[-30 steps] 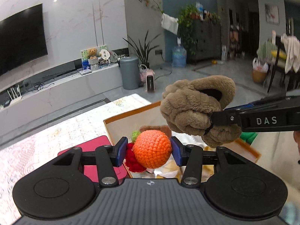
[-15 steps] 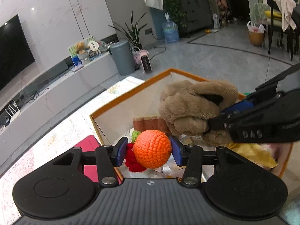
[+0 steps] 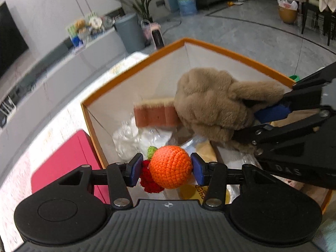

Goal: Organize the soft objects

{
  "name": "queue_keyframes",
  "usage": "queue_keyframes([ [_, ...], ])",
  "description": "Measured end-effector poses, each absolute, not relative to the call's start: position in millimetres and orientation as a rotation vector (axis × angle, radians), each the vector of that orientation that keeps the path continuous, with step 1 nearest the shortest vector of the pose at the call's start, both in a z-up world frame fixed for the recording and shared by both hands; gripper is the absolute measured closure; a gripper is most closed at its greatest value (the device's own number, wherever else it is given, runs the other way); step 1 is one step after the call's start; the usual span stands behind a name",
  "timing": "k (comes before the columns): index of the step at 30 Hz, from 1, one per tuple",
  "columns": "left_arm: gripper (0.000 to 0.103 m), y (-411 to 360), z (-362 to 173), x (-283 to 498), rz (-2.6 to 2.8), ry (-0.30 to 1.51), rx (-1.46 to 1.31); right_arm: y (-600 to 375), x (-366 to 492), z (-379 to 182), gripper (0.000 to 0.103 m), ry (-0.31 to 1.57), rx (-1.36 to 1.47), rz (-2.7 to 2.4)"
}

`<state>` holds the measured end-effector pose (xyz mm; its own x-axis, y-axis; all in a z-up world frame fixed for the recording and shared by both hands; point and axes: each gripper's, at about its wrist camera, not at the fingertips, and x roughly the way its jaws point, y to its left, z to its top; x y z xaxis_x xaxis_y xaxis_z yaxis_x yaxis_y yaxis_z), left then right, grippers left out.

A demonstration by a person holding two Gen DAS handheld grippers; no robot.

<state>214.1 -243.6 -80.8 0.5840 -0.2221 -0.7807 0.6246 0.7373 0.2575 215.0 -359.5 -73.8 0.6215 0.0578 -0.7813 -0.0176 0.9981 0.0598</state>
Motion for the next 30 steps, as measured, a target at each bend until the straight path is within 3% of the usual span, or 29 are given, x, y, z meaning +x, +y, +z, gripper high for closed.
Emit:
queue_keyframes([
  [4, 0.042, -244, -82, 213, -0.517, 0.811, 0.597, -356, 210, -71, 0.071, 0.903, 0.018, 0.05],
  [8, 0.027, -242, -75, 209, -0.51, 0.795, 0.61, -353, 207, -66, 0.067, 0.907, 0.006, 0.049],
  [12, 0.02, -234, -62, 204, -0.504, 0.773, 0.606, -354, 201, -55, 0.061, 0.904, 0.018, 0.048],
  [16, 0.018, -226, -45, 191, -0.494, 0.723, 0.616, -352, 192, -36, 0.047, 0.893, 0.017, 0.031],
  [30, 0.018, -163, 38, 128, -0.437, 0.536, 0.465, -322, 127, 36, 0.038, 0.795, 0.022, 0.088],
])
